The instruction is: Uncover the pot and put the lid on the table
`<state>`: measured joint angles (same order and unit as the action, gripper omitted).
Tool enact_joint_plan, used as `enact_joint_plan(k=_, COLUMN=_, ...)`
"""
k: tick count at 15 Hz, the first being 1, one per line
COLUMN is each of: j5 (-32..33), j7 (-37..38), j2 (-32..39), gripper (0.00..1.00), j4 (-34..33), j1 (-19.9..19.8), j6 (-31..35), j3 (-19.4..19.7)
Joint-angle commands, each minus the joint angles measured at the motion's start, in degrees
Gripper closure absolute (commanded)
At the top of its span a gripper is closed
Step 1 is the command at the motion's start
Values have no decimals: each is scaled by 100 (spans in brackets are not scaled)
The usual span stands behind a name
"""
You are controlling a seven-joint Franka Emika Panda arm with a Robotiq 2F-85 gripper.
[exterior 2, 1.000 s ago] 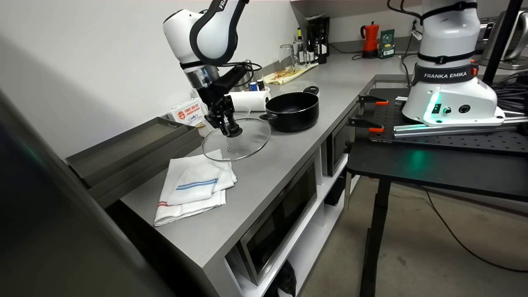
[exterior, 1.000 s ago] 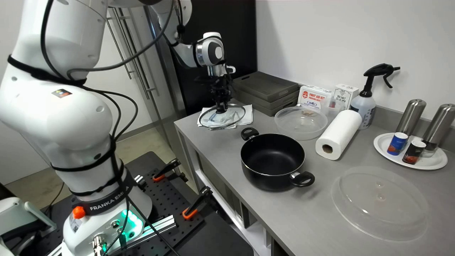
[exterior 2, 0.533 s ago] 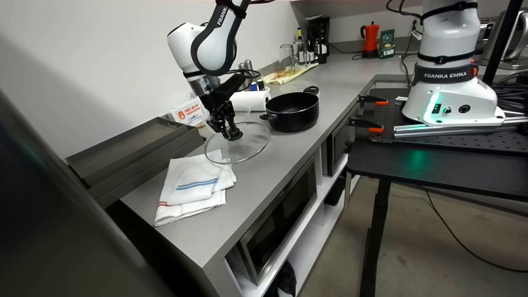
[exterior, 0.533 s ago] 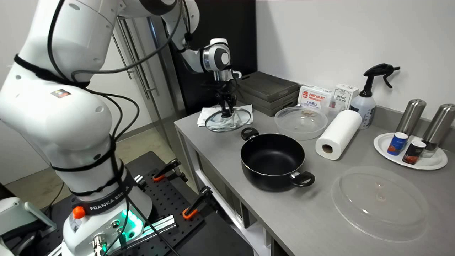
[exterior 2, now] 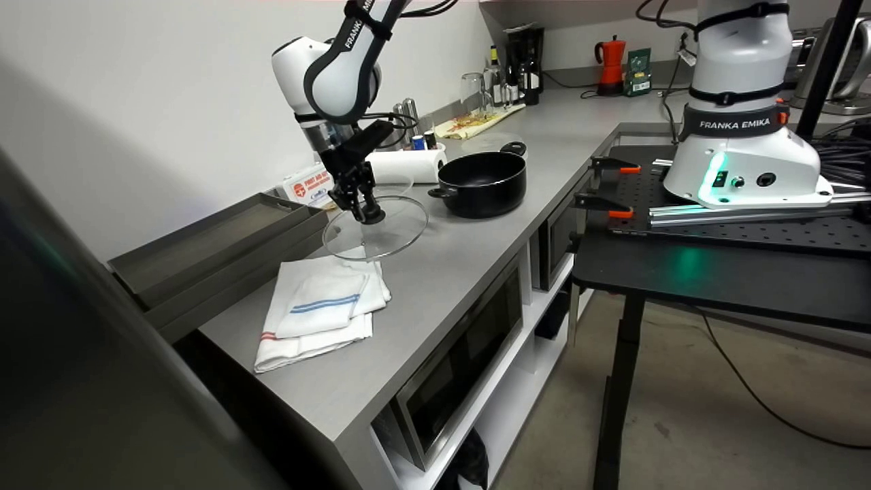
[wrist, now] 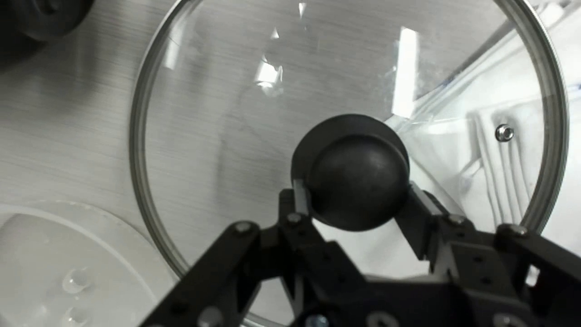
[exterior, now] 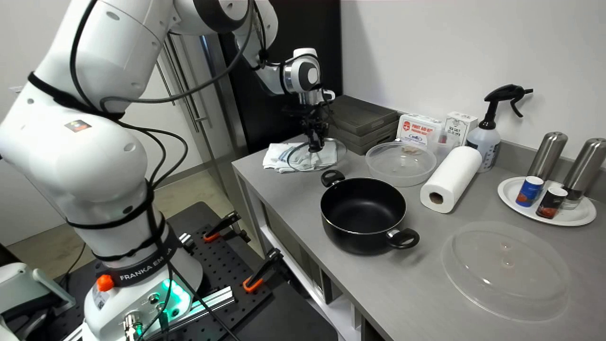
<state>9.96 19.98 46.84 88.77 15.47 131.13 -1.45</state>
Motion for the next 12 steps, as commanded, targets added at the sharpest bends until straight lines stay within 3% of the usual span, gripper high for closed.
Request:
enact_joint_plan(k=1, j5=-221, j7=-114, j2=386, gripper=75, j4=-802, j1=-80, j6=-367, j3=81)
enact_joint_plan(k=12, j5=-742, j7=-20, j2=1415, gripper=75, j4=-2211, j1=-487, j6=-935, j3=179)
